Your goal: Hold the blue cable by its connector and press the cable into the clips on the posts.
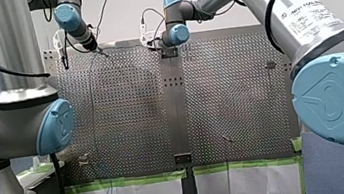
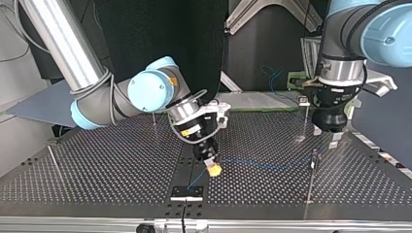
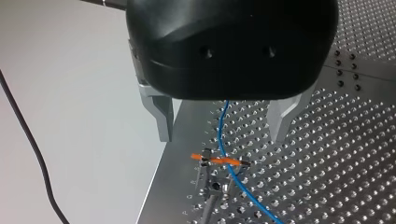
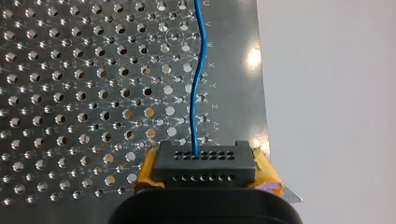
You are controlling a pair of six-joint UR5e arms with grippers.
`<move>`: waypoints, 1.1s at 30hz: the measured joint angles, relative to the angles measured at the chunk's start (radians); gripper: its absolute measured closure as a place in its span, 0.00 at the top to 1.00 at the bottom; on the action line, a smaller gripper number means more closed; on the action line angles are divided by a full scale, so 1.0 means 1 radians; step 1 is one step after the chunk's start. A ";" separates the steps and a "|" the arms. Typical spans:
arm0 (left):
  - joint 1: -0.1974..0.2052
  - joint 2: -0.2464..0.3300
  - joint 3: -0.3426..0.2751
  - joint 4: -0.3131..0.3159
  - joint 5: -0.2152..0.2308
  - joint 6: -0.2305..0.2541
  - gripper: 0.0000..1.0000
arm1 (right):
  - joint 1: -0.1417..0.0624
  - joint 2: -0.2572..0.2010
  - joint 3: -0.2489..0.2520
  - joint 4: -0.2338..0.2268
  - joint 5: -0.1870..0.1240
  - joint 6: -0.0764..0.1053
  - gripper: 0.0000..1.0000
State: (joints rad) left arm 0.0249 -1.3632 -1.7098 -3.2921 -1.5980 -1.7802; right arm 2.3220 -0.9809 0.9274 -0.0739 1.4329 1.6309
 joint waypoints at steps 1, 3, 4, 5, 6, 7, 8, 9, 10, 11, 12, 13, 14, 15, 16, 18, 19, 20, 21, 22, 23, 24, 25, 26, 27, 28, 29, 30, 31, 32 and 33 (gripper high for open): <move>-0.001 -0.001 0.000 0.006 -0.001 0.008 1.00 | 0.000 0.000 0.000 0.000 0.000 0.000 0.00; -0.003 -0.004 0.000 0.021 -0.006 0.025 1.00 | 0.000 0.000 0.000 0.000 0.000 0.000 0.00; -0.004 -0.006 0.000 0.027 -0.008 0.032 1.00 | 0.000 0.001 0.000 0.000 0.000 0.000 0.00; -0.004 -0.009 0.000 0.032 -0.011 0.039 1.00 | 0.000 0.001 0.000 0.000 0.000 0.000 0.00; -0.005 -0.013 0.000 0.039 -0.013 0.047 1.00 | 0.000 0.001 0.000 0.000 0.000 0.000 0.00; -0.006 -0.017 0.000 0.045 -0.014 0.054 1.00 | 0.000 0.001 0.000 0.000 0.000 0.000 0.00; -0.007 -0.021 0.000 0.049 -0.014 0.061 1.00 | 0.000 0.001 0.000 0.000 0.000 0.000 0.00; -0.008 -0.027 0.000 0.054 -0.015 0.071 1.00 | 0.000 0.001 0.000 0.000 0.000 0.000 0.00; -0.010 -0.031 0.000 0.057 -0.015 0.079 1.00 | 0.000 0.001 0.000 0.000 0.000 0.000 0.00; -0.011 -0.036 0.000 0.059 -0.016 0.086 1.00 | 0.000 0.001 0.000 0.000 0.000 0.000 0.00; -0.013 -0.041 0.000 0.061 -0.016 0.096 1.00 | 0.000 0.001 0.000 0.000 0.000 0.000 0.00; -0.015 -0.044 0.000 0.062 -0.017 0.103 1.00 | 0.001 0.001 0.000 0.000 0.000 0.000 0.00; -0.016 -0.046 0.000 0.064 -0.017 0.110 1.00 | 0.001 0.001 0.000 0.000 0.000 0.000 0.00; -0.018 -0.048 0.000 0.068 -0.018 0.119 1.00 | 0.001 0.001 0.000 0.000 0.000 0.000 0.00; -0.019 -0.049 0.000 0.071 -0.018 0.126 1.00 | 0.001 0.001 0.000 0.000 0.000 0.000 0.00; -0.022 -0.051 0.000 0.079 -0.019 0.136 1.00 | 0.002 0.001 0.000 0.000 0.000 0.000 0.00; -0.023 -0.051 0.000 0.081 -0.019 0.138 1.00 | 0.002 0.001 0.000 0.000 0.000 0.000 0.00; -0.024 -0.051 0.000 0.082 -0.019 0.140 1.00 | 0.002 0.001 0.000 0.000 0.000 0.000 0.00; -0.025 -0.051 0.000 0.084 -0.019 0.142 1.00 | 0.002 0.001 0.000 0.000 0.000 0.000 0.00; -0.026 -0.051 0.000 0.085 -0.019 0.143 1.00 | 0.002 0.001 0.000 0.000 0.000 0.000 0.00; -0.027 -0.051 0.000 0.085 -0.019 0.143 1.00 | 0.002 0.001 0.000 0.000 0.000 0.000 0.00; -0.029 -0.051 -0.001 0.085 -0.019 0.144 1.00 | 0.002 0.001 0.000 0.000 0.000 0.001 0.00; -0.029 -0.051 0.000 0.085 -0.019 0.144 1.00 | 0.002 0.001 0.000 0.000 0.000 0.002 0.00; -0.030 -0.051 0.000 0.086 -0.020 0.144 1.00 | 0.002 0.001 0.000 0.000 0.000 0.002 0.00; -0.031 -0.052 0.000 0.086 -0.022 0.143 1.00 | 0.002 0.001 0.000 0.001 0.000 0.003 0.00; -0.031 -0.052 0.000 0.086 -0.026 0.143 1.00 | 0.002 0.001 0.000 0.001 0.000 0.004 0.00; -0.031 -0.052 -0.001 0.086 -0.030 0.142 1.00 | 0.002 0.001 0.000 0.001 0.000 0.004 0.00; -0.032 -0.052 -0.001 0.086 -0.036 0.141 1.00 | 0.001 0.001 0.000 0.001 0.000 0.004 0.00; -0.033 -0.052 -0.001 0.086 -0.041 0.141 1.00 | 0.001 0.001 0.000 0.001 0.000 0.004 0.00; -0.034 -0.052 0.000 0.086 -0.046 0.141 1.00 | 0.001 0.001 0.000 0.001 0.000 0.004 0.00; -0.035 -0.052 0.000 0.086 -0.051 0.140 1.00 | 0.001 0.001 0.000 0.001 0.000 0.004 0.00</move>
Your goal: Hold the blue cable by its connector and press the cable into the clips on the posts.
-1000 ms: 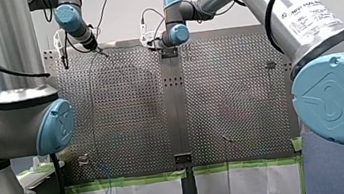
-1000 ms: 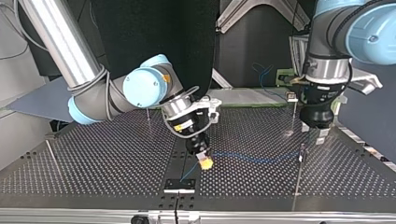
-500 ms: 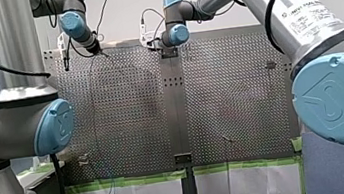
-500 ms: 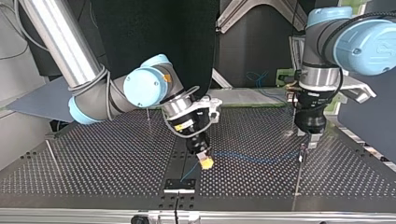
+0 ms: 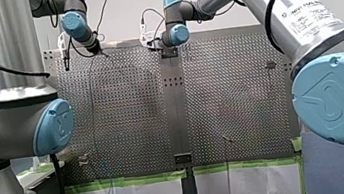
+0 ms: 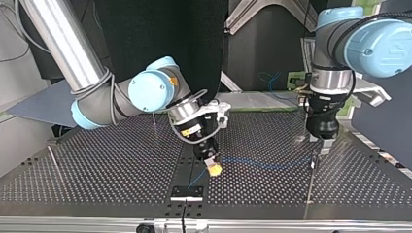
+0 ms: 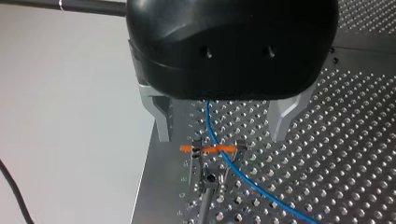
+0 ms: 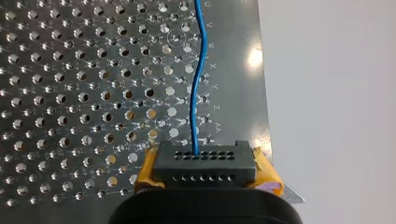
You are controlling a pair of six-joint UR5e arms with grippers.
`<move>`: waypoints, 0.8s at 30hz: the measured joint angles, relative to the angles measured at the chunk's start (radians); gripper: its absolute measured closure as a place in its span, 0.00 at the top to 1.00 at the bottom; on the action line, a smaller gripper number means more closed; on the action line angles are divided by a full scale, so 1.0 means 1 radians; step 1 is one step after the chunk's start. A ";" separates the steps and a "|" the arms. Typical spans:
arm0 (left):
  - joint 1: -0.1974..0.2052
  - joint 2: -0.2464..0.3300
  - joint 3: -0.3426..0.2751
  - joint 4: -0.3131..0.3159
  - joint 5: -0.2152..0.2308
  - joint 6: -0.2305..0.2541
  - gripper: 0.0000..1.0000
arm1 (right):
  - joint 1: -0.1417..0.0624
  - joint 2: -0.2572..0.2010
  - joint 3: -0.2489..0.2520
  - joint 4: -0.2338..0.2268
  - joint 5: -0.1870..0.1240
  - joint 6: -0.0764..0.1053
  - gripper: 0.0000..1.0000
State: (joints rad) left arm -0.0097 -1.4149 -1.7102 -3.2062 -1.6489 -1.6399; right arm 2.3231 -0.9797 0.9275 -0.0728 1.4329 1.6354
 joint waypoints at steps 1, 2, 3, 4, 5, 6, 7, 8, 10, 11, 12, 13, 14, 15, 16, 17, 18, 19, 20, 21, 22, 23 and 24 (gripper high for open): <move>-0.001 0.000 0.000 0.000 -0.003 0.000 1.00 | 0.000 0.000 0.000 0.000 0.000 0.000 0.00; -0.001 0.000 0.000 0.000 -0.004 -0.001 1.00 | 0.000 0.000 0.000 0.000 0.000 0.000 0.00; -0.002 0.000 0.000 0.000 -0.006 -0.003 1.00 | 0.000 0.000 0.000 -0.001 0.000 0.000 0.00; -0.003 0.000 0.000 0.000 -0.007 -0.005 1.00 | 0.000 0.000 0.000 -0.001 0.000 0.000 0.00; -0.003 0.000 0.000 0.000 -0.007 -0.007 1.00 | 0.000 0.000 0.000 -0.001 0.000 0.000 0.00; -0.004 0.000 0.000 0.000 -0.008 -0.010 1.00 | 0.000 0.000 0.000 -0.001 0.000 0.000 0.00; -0.004 0.000 0.000 0.000 -0.008 -0.011 1.00 | 0.000 0.000 0.000 -0.001 0.000 0.000 0.00; -0.004 0.000 -0.001 0.000 -0.008 -0.012 1.00 | 0.000 0.000 0.000 -0.001 0.000 0.000 0.00; -0.005 0.000 -0.001 0.000 -0.011 -0.014 1.00 | 0.001 0.000 0.000 0.000 0.000 0.000 0.00; -0.006 0.000 -0.002 0.000 -0.013 -0.014 1.00 | 0.001 0.000 0.000 0.000 0.000 0.000 0.00; -0.007 0.000 -0.002 0.000 -0.018 -0.014 1.00 | 0.001 0.000 0.000 0.000 0.000 0.000 0.00; -0.008 0.000 -0.003 0.000 -0.022 -0.014 1.00 | 0.000 0.000 0.000 0.000 0.000 0.000 0.00; -0.009 0.000 -0.003 0.000 -0.026 -0.014 1.00 | 0.000 0.000 0.000 0.000 0.000 0.000 0.00; -0.011 0.000 -0.004 0.000 -0.030 -0.014 1.00 | 0.000 0.000 0.000 0.000 0.000 0.000 0.00; -0.012 0.000 -0.004 0.000 -0.032 -0.014 1.00 | -0.001 0.000 0.000 -0.001 0.000 0.000 0.00; -0.014 0.000 -0.004 0.000 -0.032 -0.014 1.00 | -0.001 0.000 0.000 -0.001 0.000 0.000 0.00; -0.017 0.000 -0.004 -0.001 -0.030 -0.016 1.00 | -0.001 0.000 0.000 -0.001 0.000 0.000 0.00; -0.019 -0.001 -0.004 -0.001 -0.026 -0.018 1.00 | -0.001 0.000 0.000 -0.001 0.001 0.000 0.00; -0.021 -0.002 -0.004 -0.001 -0.021 -0.022 1.00 | -0.001 0.000 0.000 -0.001 0.001 0.000 0.00; -0.024 -0.004 -0.004 -0.002 -0.012 -0.030 1.00 | -0.001 0.000 0.000 -0.001 0.001 0.000 0.00; -0.026 -0.005 -0.004 -0.002 -0.005 -0.036 1.00 | -0.001 0.000 0.000 -0.001 0.001 0.000 0.00; -0.028 -0.006 -0.004 -0.002 0.002 -0.043 1.00 | -0.001 0.000 0.000 -0.001 0.001 0.000 0.00; -0.031 -0.007 -0.004 -0.002 0.013 -0.052 1.00 | 0.000 0.000 0.000 0.000 0.001 0.000 0.00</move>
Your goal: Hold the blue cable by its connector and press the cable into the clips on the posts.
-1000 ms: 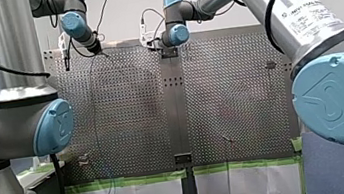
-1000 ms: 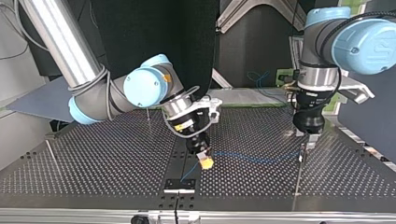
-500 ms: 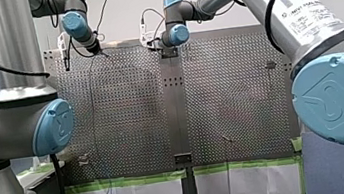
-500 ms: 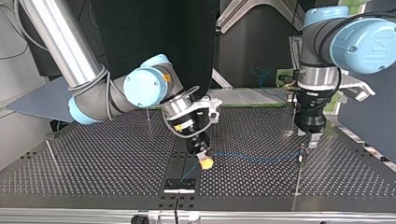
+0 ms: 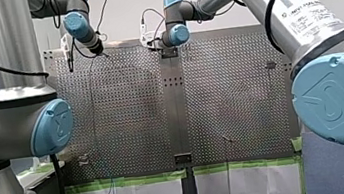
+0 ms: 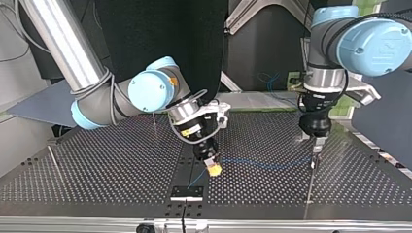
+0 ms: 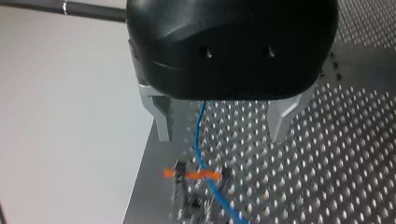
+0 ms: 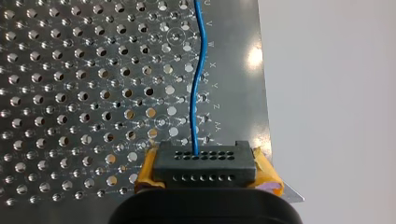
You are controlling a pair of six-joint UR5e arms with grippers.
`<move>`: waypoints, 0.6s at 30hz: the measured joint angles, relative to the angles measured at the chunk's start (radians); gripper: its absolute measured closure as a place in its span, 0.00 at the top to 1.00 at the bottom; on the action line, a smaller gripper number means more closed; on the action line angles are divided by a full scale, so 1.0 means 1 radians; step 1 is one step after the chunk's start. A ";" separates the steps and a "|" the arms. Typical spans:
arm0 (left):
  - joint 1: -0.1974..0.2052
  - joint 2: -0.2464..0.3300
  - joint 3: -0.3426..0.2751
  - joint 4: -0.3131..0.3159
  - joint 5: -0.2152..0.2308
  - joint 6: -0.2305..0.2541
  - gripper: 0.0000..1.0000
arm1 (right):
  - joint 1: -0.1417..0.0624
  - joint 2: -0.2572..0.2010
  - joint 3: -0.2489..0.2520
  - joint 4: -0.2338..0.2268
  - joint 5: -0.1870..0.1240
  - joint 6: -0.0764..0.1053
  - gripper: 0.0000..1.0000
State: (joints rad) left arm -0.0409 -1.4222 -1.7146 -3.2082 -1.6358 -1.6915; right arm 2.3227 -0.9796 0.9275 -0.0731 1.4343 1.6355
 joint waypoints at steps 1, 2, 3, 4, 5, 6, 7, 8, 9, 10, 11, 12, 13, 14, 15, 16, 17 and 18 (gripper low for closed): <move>-0.003 -0.001 0.000 0.000 0.008 -0.005 1.00 | 0.000 0.000 0.000 0.000 0.000 0.000 0.00; -0.006 -0.001 0.000 0.001 0.016 -0.009 1.00 | 0.000 0.000 0.000 0.000 0.000 0.000 0.00; -0.010 -0.001 0.000 0.001 0.024 -0.013 1.00 | 0.000 0.000 0.000 0.000 0.000 0.000 0.00; -0.013 -0.001 0.000 0.001 0.028 -0.015 1.00 | 0.000 0.000 0.000 0.001 0.000 0.000 0.00; -0.016 -0.001 0.000 0.002 0.031 -0.016 1.00 | 0.000 0.000 0.000 0.001 0.000 0.000 0.00; -0.020 -0.001 0.000 0.002 0.034 -0.017 1.00 | 0.000 0.000 0.000 0.001 0.000 0.000 0.00; -0.022 -0.002 0.000 0.003 0.036 -0.018 1.00 | 0.000 0.000 0.000 0.001 0.000 0.000 0.00; -0.024 -0.002 0.000 0.004 0.036 -0.018 1.00 | 0.000 0.000 0.000 0.001 0.000 0.000 0.00; -0.028 -0.002 0.000 0.007 0.037 -0.018 1.00 | 0.000 0.000 0.000 0.001 0.000 0.000 0.00; -0.030 -0.002 0.000 0.010 0.037 -0.019 1.00 | -0.001 0.000 0.000 0.001 0.000 0.000 0.00; -0.033 -0.002 0.000 0.014 0.037 -0.019 1.00 | -0.001 0.000 0.000 0.001 0.000 0.000 0.00; -0.038 -0.002 0.000 0.018 0.037 -0.019 1.00 | -0.002 0.000 0.000 0.001 0.000 0.000 0.00; -0.041 -0.002 0.000 0.021 0.037 -0.019 1.00 | -0.003 0.000 0.000 0.001 0.000 0.000 0.00; -0.045 -0.002 0.000 0.024 0.037 -0.019 1.00 | -0.003 0.000 0.000 0.001 0.000 0.000 0.00; -0.051 -0.002 0.000 0.030 0.037 -0.020 1.00 | -0.003 0.000 0.000 0.001 0.000 0.000 0.00; -0.055 -0.002 0.000 0.035 0.037 -0.022 1.00 | -0.002 0.000 0.000 0.001 0.000 0.000 0.00; -0.059 -0.002 0.000 0.039 0.037 -0.024 1.00 | -0.002 0.000 0.000 0.001 0.000 0.000 0.00; -0.064 -0.003 0.000 0.044 0.035 -0.026 1.00 | -0.002 0.000 0.000 0.001 0.000 0.000 0.00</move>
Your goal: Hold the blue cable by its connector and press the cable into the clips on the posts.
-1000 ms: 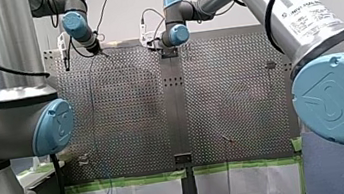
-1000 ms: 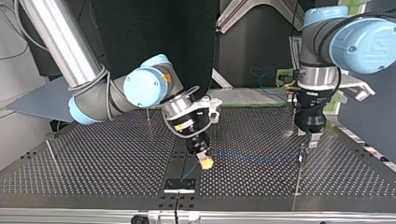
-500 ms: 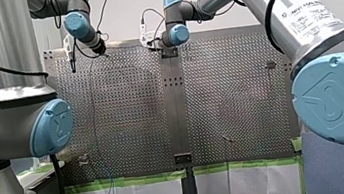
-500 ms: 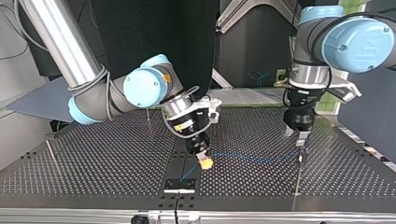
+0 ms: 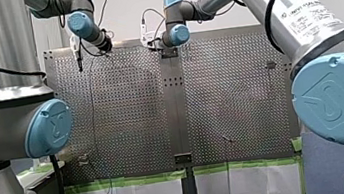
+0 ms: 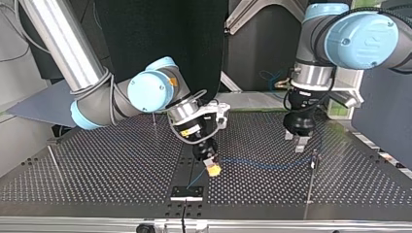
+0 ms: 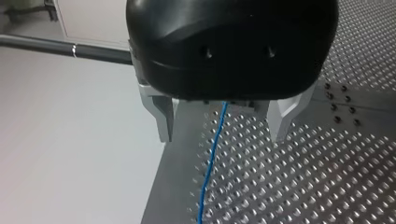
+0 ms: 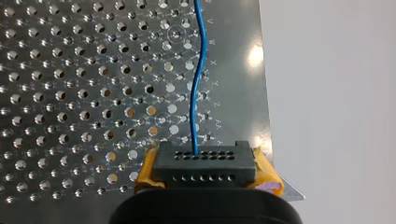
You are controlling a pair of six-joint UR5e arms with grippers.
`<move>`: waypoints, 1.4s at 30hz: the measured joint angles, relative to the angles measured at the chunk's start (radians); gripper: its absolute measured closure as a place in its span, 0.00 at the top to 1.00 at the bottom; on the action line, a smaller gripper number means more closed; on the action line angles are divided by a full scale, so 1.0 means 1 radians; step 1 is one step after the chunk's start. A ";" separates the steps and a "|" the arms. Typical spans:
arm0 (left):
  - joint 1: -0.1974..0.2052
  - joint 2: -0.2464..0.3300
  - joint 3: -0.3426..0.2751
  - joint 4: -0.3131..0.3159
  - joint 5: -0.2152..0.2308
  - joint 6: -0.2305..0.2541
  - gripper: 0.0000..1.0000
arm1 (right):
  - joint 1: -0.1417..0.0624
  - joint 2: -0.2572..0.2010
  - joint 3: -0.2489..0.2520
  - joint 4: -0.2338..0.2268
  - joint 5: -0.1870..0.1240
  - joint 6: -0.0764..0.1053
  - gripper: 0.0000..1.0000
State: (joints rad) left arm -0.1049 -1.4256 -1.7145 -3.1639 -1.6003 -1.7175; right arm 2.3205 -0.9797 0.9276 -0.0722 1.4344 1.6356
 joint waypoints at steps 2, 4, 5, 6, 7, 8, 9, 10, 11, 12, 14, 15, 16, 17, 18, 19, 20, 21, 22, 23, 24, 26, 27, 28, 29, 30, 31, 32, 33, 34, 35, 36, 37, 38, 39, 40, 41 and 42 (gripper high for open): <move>-0.007 -0.003 0.000 0.004 -0.003 -0.001 1.00 | 0.000 0.000 0.000 0.000 0.000 0.000 0.00; -0.015 -0.009 0.000 0.008 -0.007 0.002 1.00 | 0.000 0.001 0.000 0.000 0.000 0.000 0.00; -0.019 -0.013 0.000 0.009 -0.008 0.004 1.00 | 0.000 0.001 0.000 0.000 0.000 0.000 0.00; -0.023 -0.018 0.000 0.009 -0.010 0.009 1.00 | 0.000 0.001 0.000 0.000 0.000 0.000 0.00; -0.026 -0.021 0.000 0.010 -0.012 0.013 1.00 | -0.001 0.001 0.000 0.000 0.000 0.000 0.00; -0.029 -0.023 0.000 0.010 -0.015 0.017 1.00 | -0.001 0.001 0.000 0.000 0.000 0.000 0.00; -0.033 -0.025 0.000 0.011 -0.020 0.023 1.00 | -0.002 0.001 0.000 0.000 0.000 0.000 0.00; -0.035 -0.026 0.000 0.011 -0.026 0.029 1.00 | -0.002 0.001 0.000 0.001 0.000 0.001 0.00; -0.036 -0.026 0.001 0.011 -0.031 0.033 1.00 | -0.003 0.001 0.000 0.001 0.000 0.001 0.00; -0.038 -0.027 0.003 0.011 -0.037 0.038 1.00 | -0.003 0.001 0.000 0.001 0.000 0.002 0.00; -0.041 -0.027 0.007 0.011 -0.043 0.042 1.00 | -0.003 0.001 0.000 0.001 0.000 0.005 0.00; -0.042 -0.027 0.011 0.011 -0.045 0.044 1.00 | -0.003 0.001 0.000 0.002 0.000 0.006 0.00; -0.044 -0.027 0.013 0.011 -0.047 0.045 1.00 | -0.002 0.001 0.000 0.002 0.000 0.006 0.00; -0.046 -0.027 0.015 0.011 -0.048 0.046 1.00 | -0.001 0.001 0.000 0.003 0.000 0.007 0.00; -0.049 -0.027 0.017 0.011 -0.051 0.047 1.00 | 0.000 0.000 0.000 0.003 0.000 0.007 0.00; -0.051 -0.028 0.018 0.011 -0.054 0.048 1.00 | 0.001 0.000 0.000 0.004 0.000 0.007 0.00; -0.053 -0.028 0.019 0.011 -0.059 0.049 1.00 | 0.002 0.000 0.000 0.004 0.000 0.007 0.00; -0.056 -0.028 0.019 0.014 -0.067 0.052 1.00 | 0.002 0.000 0.000 0.004 0.000 0.007 0.00; -0.059 -0.028 0.020 0.016 -0.073 0.053 1.00 | 0.003 0.000 0.000 0.004 0.000 0.008 0.00; -0.061 -0.028 0.021 0.019 -0.078 0.055 1.00 | 0.003 0.000 0.000 0.004 0.000 0.008 0.00; -0.063 -0.029 0.021 0.023 -0.086 0.056 1.00 | 0.004 0.000 0.000 0.004 0.000 0.008 0.00; -0.065 -0.033 0.024 0.029 -0.098 0.059 1.00 | 0.004 0.000 0.000 0.004 0.000 0.008 0.00; -0.067 -0.038 0.026 0.030 -0.106 0.062 1.00 | 0.004 0.000 0.000 0.004 0.000 0.008 0.00; -0.068 -0.043 0.030 0.031 -0.113 0.065 1.00 | 0.004 0.000 0.000 0.004 0.000 0.008 0.00; -0.069 -0.049 0.034 0.031 -0.120 0.068 1.00 | 0.004 0.000 0.000 0.004 0.000 0.008 0.00; -0.069 -0.057 0.040 0.031 -0.128 0.072 1.00 | 0.004 0.000 0.000 0.004 0.000 0.008 0.00; -0.070 -0.063 0.045 0.031 -0.134 0.074 1.00 | 0.005 0.000 0.000 0.004 0.000 0.008 0.00; -0.070 -0.069 0.051 0.030 -0.138 0.077 1.00 | 0.005 0.000 0.000 0.005 0.000 0.008 0.00; -0.071 -0.079 0.059 0.030 -0.144 0.080 1.00 | 0.005 0.000 0.000 0.005 0.000 0.008 0.00; -0.071 -0.087 0.064 0.031 -0.149 0.082 1.00 | 0.005 0.000 0.000 0.005 0.000 0.008 0.00; -0.072 -0.094 0.069 0.031 -0.152 0.084 1.00 | 0.006 0.000 0.000 0.005 0.000 0.008 0.00; -0.072 -0.104 0.076 0.033 -0.157 0.085 1.00 | 0.006 0.000 0.000 0.005 0.000 0.008 0.00; -0.073 -0.110 0.080 0.036 -0.159 0.087 1.00 | 0.006 0.000 0.000 0.006 0.000 0.008 0.00; -0.074 -0.116 0.083 0.039 -0.162 0.088 1.00 | 0.007 0.000 0.000 0.006 0.000 0.008 0.00; -0.076 -0.120 0.086 0.044 -0.168 0.089 1.00 | 0.007 0.000 0.001 0.006 0.000 0.008 0.00; -0.077 -0.123 0.087 0.048 -0.172 0.090 1.00 | 0.008 0.000 0.001 0.006 0.000 0.007 0.00; -0.078 -0.126 0.088 0.050 -0.177 0.091 1.00 | 0.009 0.000 0.001 0.006 0.000 0.007 0.00; -0.079 -0.130 0.091 0.052 -0.182 0.091 1.00 | 0.009 0.000 0.000 0.006 0.000 0.007 0.00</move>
State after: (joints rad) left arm -0.1841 -1.5558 -1.6235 -3.1123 -1.7826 -1.6262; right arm 2.3296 -0.9796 0.9281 -0.0660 1.4345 1.6426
